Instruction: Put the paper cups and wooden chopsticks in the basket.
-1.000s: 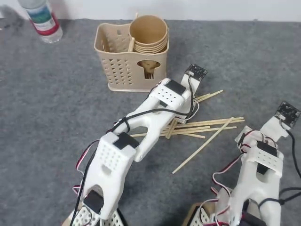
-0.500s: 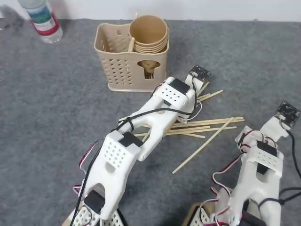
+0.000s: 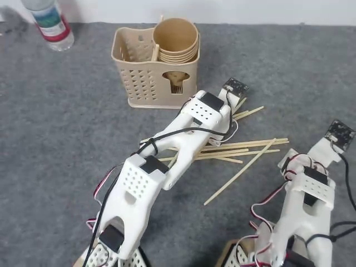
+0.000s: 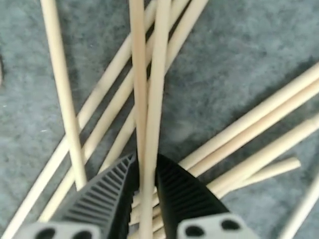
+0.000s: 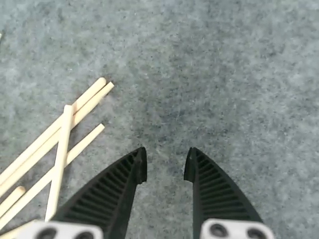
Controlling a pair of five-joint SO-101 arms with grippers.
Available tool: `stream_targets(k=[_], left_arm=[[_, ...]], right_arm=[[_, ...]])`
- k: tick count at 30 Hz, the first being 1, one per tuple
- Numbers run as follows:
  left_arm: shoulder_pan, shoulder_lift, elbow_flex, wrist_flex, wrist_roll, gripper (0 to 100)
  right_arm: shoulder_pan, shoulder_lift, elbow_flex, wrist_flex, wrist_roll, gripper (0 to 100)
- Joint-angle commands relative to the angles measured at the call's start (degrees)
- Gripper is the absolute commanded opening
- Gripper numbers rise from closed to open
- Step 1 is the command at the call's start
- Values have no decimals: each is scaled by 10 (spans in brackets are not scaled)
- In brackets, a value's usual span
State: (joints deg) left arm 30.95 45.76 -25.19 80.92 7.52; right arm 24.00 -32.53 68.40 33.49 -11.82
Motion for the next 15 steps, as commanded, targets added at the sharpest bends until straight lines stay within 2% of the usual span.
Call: stream_targets(k=[1, 9, 15], left_arm=[[0, -4, -18, 7, -13, 12], [-26, -4, -19, 8, -12, 18], [-27, -4, -19, 8, -5, 125]], right_arm=[[-7, -19, -35, 1, -4, 140], [-7, -19, -35, 1, -4, 140], [-7, -19, -35, 1, -4, 140]])
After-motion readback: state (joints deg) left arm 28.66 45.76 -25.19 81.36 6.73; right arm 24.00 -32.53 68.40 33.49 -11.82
